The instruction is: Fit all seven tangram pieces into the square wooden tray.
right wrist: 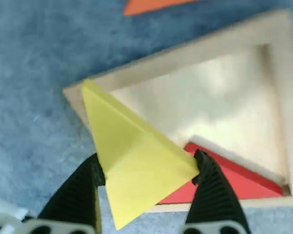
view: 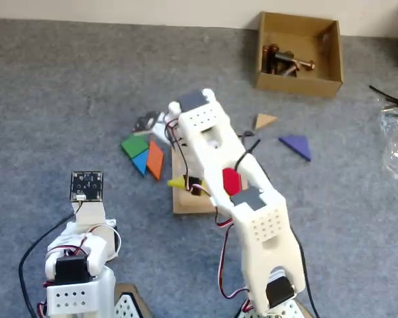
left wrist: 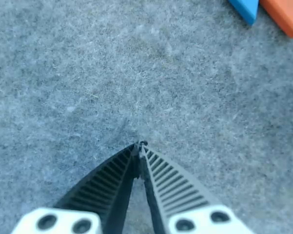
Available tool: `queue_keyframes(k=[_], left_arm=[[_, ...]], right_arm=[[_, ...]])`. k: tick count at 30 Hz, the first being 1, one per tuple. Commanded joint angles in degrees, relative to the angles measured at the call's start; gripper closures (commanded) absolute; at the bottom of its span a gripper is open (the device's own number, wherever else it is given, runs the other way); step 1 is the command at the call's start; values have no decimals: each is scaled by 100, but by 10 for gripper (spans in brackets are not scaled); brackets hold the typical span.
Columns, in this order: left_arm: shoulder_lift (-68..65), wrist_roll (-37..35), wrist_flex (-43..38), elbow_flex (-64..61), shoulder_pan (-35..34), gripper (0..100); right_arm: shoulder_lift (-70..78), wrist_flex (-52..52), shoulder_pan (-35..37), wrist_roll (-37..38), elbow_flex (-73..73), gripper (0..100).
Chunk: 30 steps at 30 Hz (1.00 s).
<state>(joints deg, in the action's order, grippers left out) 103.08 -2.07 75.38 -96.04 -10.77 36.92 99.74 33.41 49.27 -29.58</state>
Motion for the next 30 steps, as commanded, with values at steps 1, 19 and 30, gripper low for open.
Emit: queue_keyframes(k=[1,19,30], left_arm=[[-40,-9,44,-119,-48,995],[-40,-9,44,-119,-48,995],[-40,-9,44,-119,-48,995]], right_arm=[[-505,110,40,369,101,993],[-462,66,-215,747,295,991],[-497,-629,-251,369,884,991]])
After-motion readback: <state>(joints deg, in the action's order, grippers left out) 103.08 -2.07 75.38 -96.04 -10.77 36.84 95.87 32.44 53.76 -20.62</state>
